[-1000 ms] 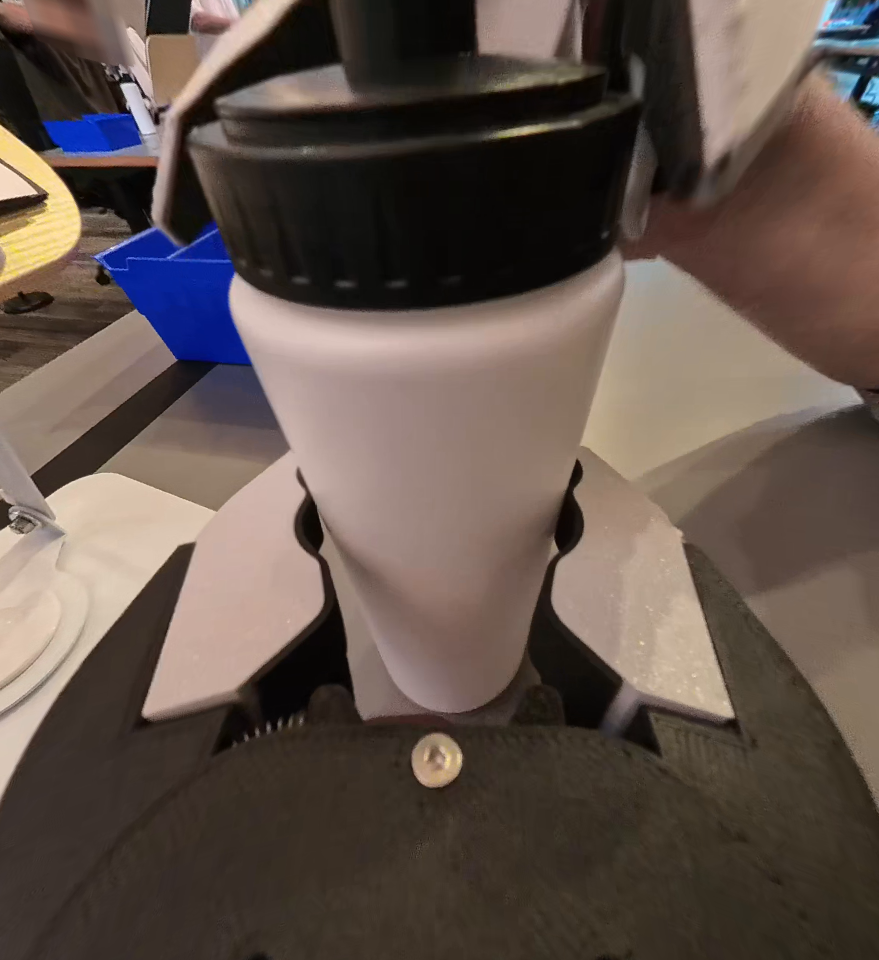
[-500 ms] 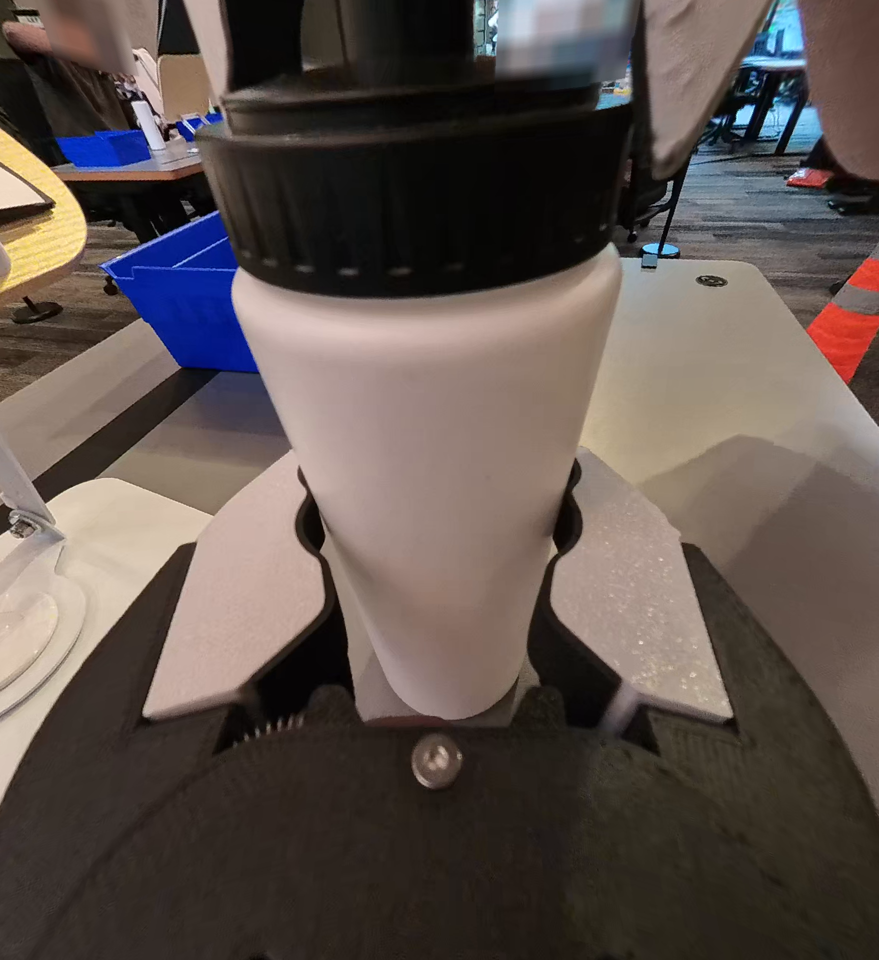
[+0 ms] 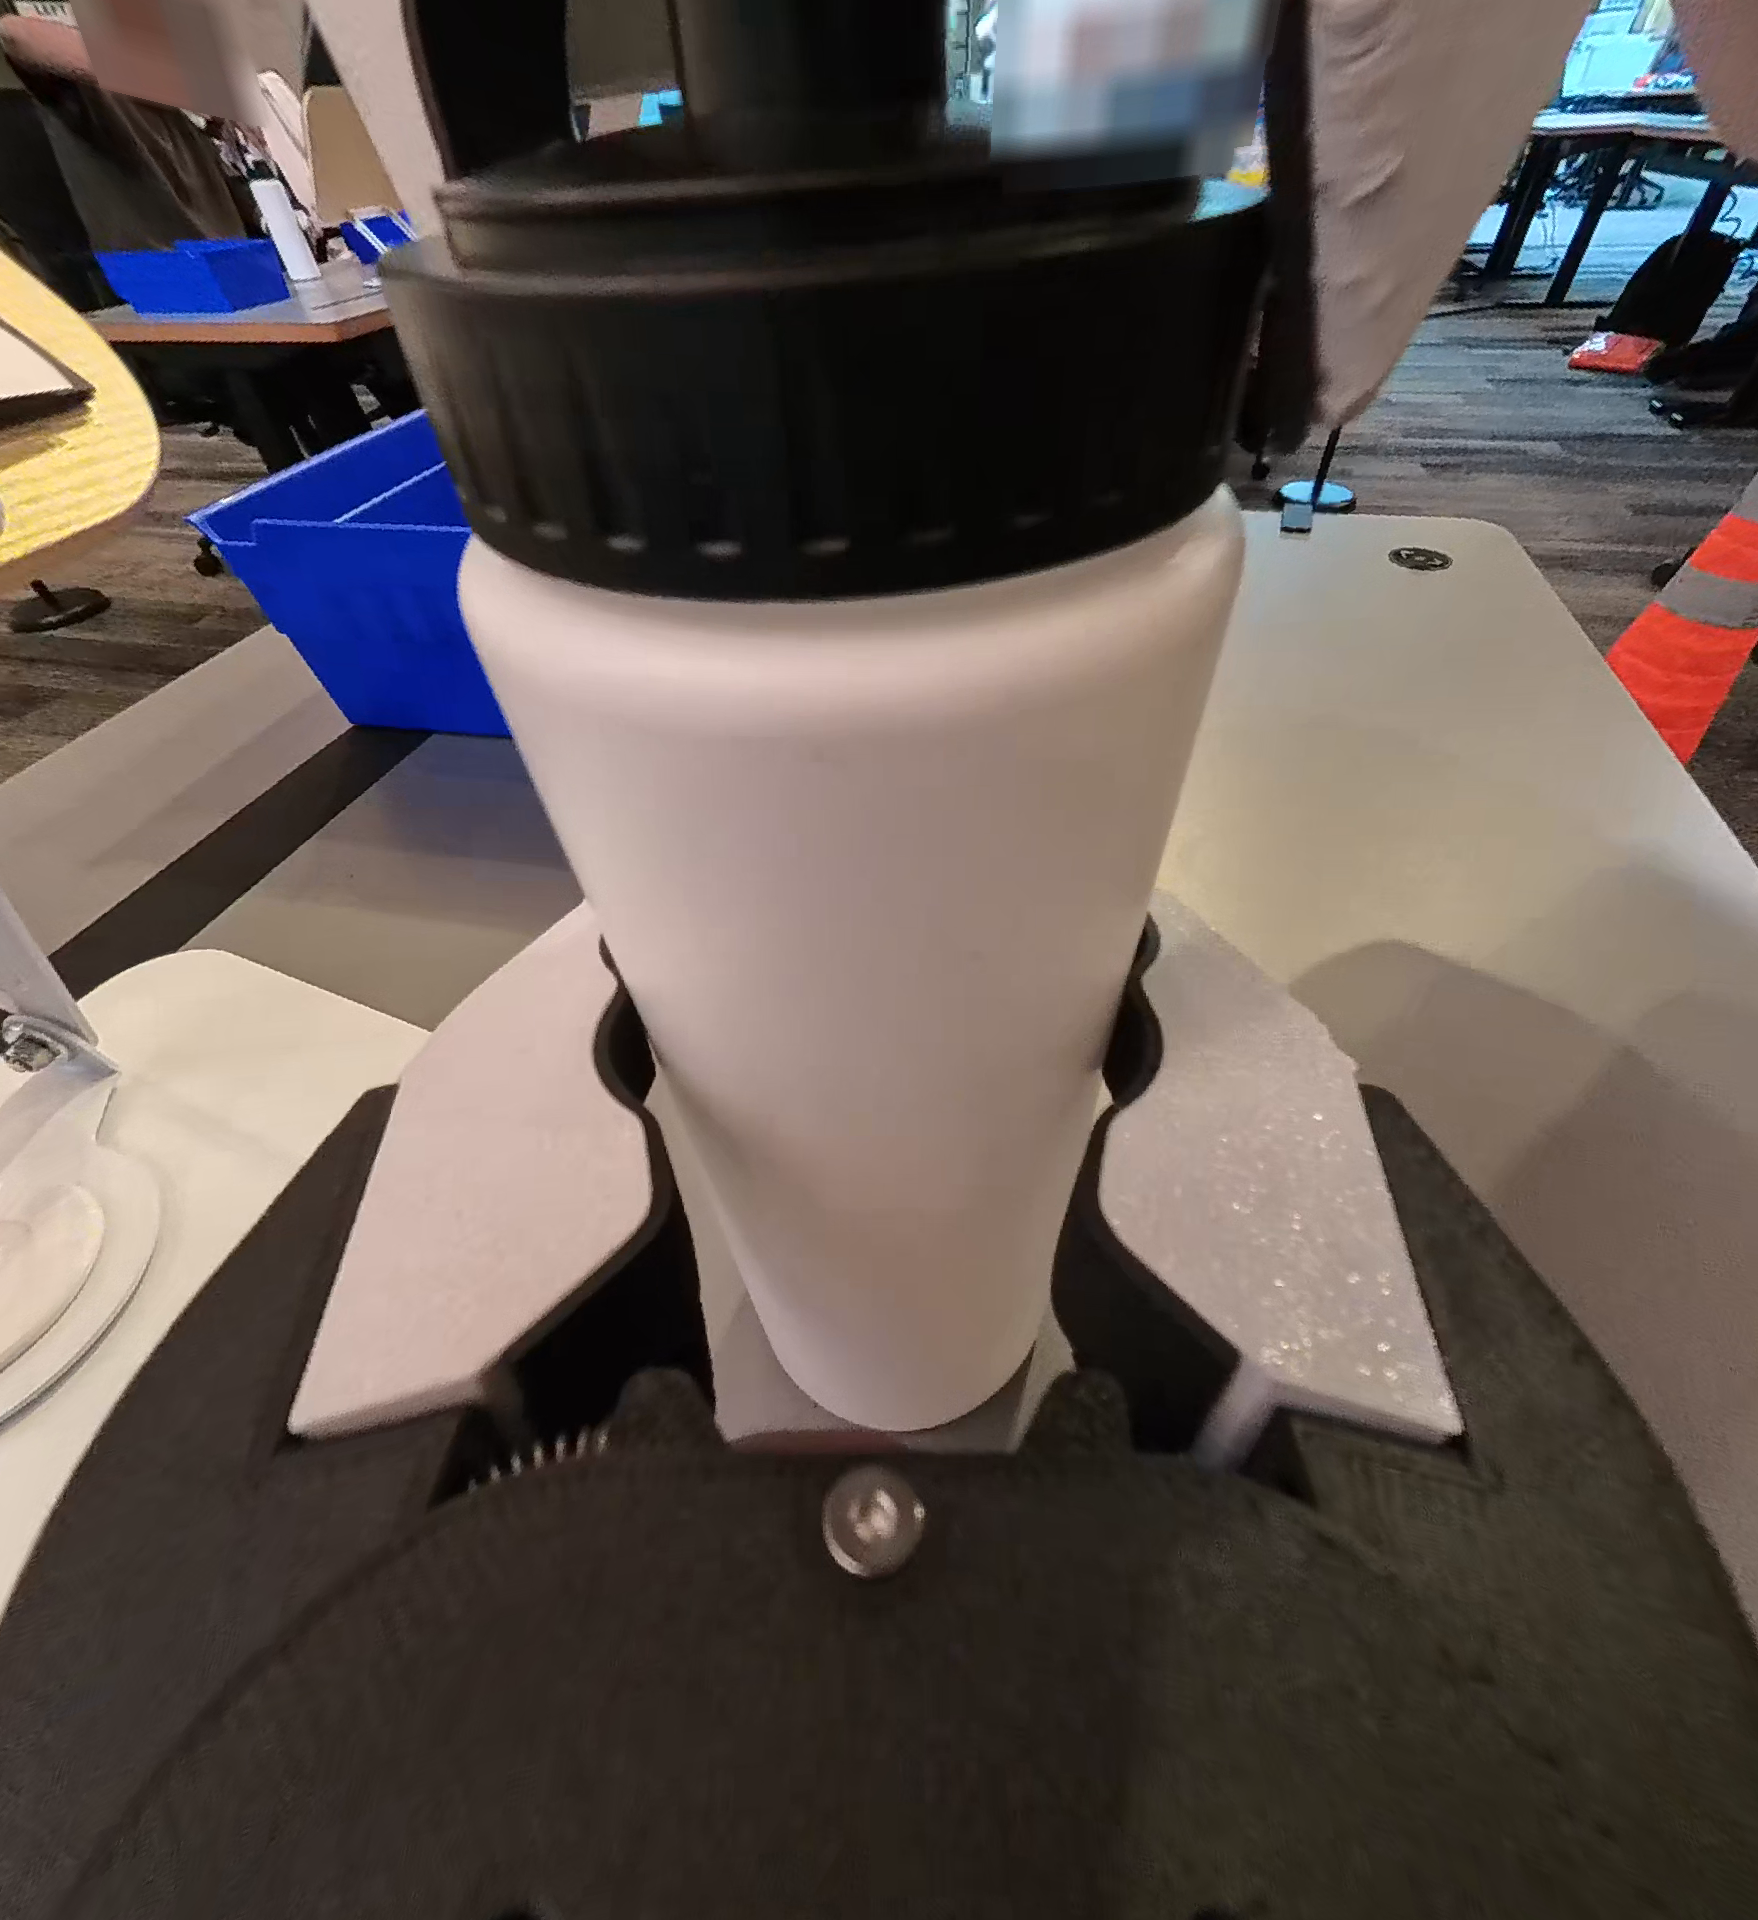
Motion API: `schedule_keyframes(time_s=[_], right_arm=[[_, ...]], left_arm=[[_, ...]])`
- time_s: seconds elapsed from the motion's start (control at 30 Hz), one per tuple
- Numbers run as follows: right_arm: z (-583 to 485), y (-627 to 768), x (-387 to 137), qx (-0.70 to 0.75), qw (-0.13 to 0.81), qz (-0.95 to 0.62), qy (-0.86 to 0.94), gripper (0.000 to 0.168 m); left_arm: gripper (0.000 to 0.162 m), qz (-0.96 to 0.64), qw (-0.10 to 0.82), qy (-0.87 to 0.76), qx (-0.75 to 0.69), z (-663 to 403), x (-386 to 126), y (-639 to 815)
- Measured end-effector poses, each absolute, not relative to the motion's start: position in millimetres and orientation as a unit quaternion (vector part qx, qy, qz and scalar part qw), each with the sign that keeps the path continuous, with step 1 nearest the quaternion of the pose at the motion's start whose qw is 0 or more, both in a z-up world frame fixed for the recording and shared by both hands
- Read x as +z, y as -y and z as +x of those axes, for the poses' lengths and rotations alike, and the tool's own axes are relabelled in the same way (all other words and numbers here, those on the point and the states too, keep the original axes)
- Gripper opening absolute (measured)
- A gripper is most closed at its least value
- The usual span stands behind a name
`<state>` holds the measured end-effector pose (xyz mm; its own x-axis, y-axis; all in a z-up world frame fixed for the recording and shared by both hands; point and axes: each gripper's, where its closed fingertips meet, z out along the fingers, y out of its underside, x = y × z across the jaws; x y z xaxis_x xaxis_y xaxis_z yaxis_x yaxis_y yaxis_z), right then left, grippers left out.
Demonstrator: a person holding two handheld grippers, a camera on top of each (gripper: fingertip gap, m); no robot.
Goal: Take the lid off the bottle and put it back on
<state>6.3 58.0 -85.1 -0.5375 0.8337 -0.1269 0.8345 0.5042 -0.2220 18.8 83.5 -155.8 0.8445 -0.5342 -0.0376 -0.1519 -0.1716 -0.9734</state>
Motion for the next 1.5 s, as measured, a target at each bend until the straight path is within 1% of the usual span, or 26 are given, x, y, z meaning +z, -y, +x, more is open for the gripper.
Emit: schedule_keyframes(time_s=[0.17, 0.3, 0.47, 0.57, 0.67, 0.77, 0.8, 0.87, 0.9, 0.97, 1.07, 1.17, 1.27, 1.5], right_arm=[[8.0, -59.0, -85.5, -0.109, 0.017, 0.425, -0.898, 0.073], [10.5, -61.4, -85.9, -0.086, 0.033, 0.346, -0.934, 0.072], [11.4, -66.5, -85.5, -0.006, 0.052, 0.202, -0.978, 0.073], [12.0, -70.2, -84.6, 0.061, 0.054, 0.162, -0.984, 0.073], [9.7, -69.1, -85.5, 0.067, 0.042, 0.198, -0.977, 0.074], [7.3, -67.9, -83.8, 0.024, 0.019, 0.311, -0.95, 0.084], [9.2, -70.8, -82.6, 0.016, 0.013, 0.358, -0.934, 0.085], [11.3, -69.9, -80.2, -0.02, 0.007, 0.441, -0.897, 0.082], [12.2, -64.8, -79.2, -0.047, 0.01, 0.464, -0.884, 0.077], [11.2, -60.5, -78.7, -0.075, 0.006, 0.498, -0.864, 0.074], [10.9, -60.6, -79.2, -0.073, 0.001, 0.513, -0.855, 0.07], [10.7, -60.8, -79.6, -0.067, 0.004, 0.488, -0.87, 0.07], [11.1, -61.4, -79.6, -0.053, 0.014, 0.43, -0.901, 0.07], [11.6, -68.6, -79.3, 0.069, 0.033, 0.199, -0.977, 0.07]], left_arm=[[0.087, -0.749, 0.6, -0.232, -0.158, 19.1, -156.1, -83.4], [0.087, -0.749, 0.598, -0.236, -0.157, 20.2, -156.3, -84.0], [0.087, -0.75, 0.598, -0.237, -0.158, 20.7, -156.4, -84.5], [0.086, -0.749, 0.598, -0.239, -0.156, 20.5, -156.2, -84.3], [0.086, -0.749, 0.598, -0.238, -0.16, 19.7, -156.2, -84.3], [0.086, -0.748, 0.599, -0.238, -0.157, 20.0, -156.1, -84.3], [0.086, -0.748, 0.6, -0.237, -0.156, 20.0, -156.0, -84.4], [0.086, -0.748, 0.601, -0.234, -0.156, 19.8, -156.0, -84.4], [0.086, -0.748, 0.601, -0.234, -0.156, 19.9, -156.0, -84.4], [0.086, -0.748, 0.601, -0.235, -0.155, 20.6, -155.8, -84.3], [0.086, -0.748, 0.6, -0.236, -0.156, 22.6, -156.0, -83.7], [0.086, -0.749, 0.6, -0.235, -0.155, 21.9, -156.1, -83.7], [0.086, -0.749, 0.6, -0.234, -0.155, 21.6, -156.0, -83.7], [0.085, -0.749, 0.601, -0.234, -0.153, 20.2, -156.2, -83.9]])
